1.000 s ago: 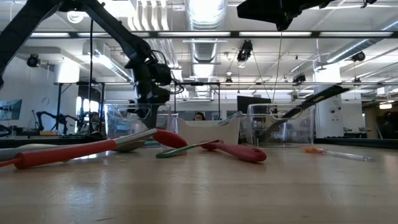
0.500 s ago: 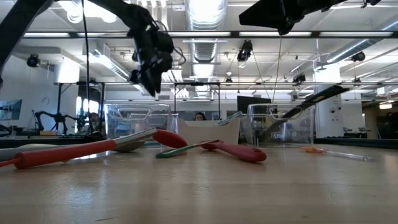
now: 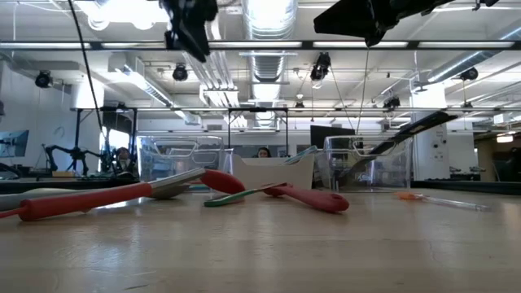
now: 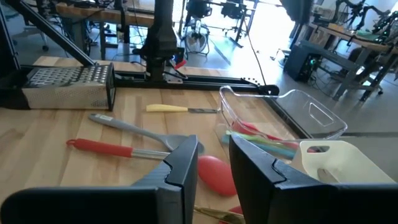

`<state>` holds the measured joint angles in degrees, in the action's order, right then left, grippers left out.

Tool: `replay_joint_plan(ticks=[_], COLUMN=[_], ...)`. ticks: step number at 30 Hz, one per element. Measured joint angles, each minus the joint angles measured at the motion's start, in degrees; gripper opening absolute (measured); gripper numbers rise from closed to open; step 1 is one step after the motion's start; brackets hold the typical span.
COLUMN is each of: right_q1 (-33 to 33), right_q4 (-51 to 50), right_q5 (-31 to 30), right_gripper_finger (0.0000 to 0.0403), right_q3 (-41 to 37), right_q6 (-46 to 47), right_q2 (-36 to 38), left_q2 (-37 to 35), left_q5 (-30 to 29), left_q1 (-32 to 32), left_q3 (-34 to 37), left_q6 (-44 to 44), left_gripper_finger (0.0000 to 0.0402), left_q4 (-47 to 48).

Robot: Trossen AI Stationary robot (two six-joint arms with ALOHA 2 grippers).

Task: Pick & Place Kitchen Items
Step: Put the left red serving spoon into the right transparent bin

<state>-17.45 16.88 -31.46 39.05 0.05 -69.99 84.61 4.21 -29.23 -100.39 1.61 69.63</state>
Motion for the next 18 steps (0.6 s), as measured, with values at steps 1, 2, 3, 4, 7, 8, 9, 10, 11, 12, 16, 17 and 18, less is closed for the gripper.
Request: replay_joint_plan(ticks=[1,2,3,4,7,8,9,10,11,12,16,17,18], right_q1=[0.0,0.0,0.0,0.0,-0.02,-0.02,-0.02,-0.02,-0.02,-0.02,-0.02,-0.02,-0.02], right_q4=[-0.02,-0.02,0.0,0.02,0.02,0.02,0.02,0.02,0.02,0.03,0.12,0.21,0.33], right_q5=[0.0,0.0,0.0,0.0,0.0,0.0,0.0,0.0,0.0,0.0,0.0,0.0,0.0], right_gripper_finger=[0.0085,0.0083,0.0081,0.0079,0.0073,0.0071,0.0069,0.0068,0.0068,0.0068,0.0074,0.0076,0.0078], right_q3=[0.0,0.0,0.0,0.0,0.0,0.0,0.0,0.0,0.0,0.0,0.0,0.0,0.02], right_q6=[-0.01,0.0,-0.01,0.0,0.01,0.05,0.23,0.4,0.61,0.64,0.65,0.75,0.95], right_q2=[-0.01,-0.01,-0.01,-0.01,-0.01,-0.01,-0.01,-0.01,-0.01,-0.01,-0.01,0.0,-0.01], left_q2=[-1.23,-2.36,-3.56,-4.7,-7.78,-8.69,-9.64,-10.43,-11.28,-12.01,-14.35,-14.69,-15.01], left_q5=[-1.83,-3.63,-5.15,-6.38,-8.94,-9.67,-10.27,-10.71,-10.8,-10.81,-11.03,-11.47,-11.74], left_q1=[1.79,3.52,5.49,7.41,13.48,15.42,17.41,19.33,21.24,23.03,29.05,30.04,30.86], left_q3=[0.45,0.86,1.49,2.26,5.38,6.8,8.38,9.95,11.7,13.46,22.34,24.9,27.5], left_q6=[0.42,0.84,1.39,1.97,3.54,4.07,4.72,5.5,6.1,6.51,9.08,10.54,12.1], left_gripper_finger=[0.0149,0.0149,0.0149,0.0149,0.0149,0.0149,0.0149,0.0149,0.0149,0.0149,0.0149,0.0149,0.0149], left_q4=[-0.53,-1.04,-1.71,-2.23,-4.15,-5.22,-6.27,-7.37,-9.02,-10.8,-19.68,-22.62,-25.51])
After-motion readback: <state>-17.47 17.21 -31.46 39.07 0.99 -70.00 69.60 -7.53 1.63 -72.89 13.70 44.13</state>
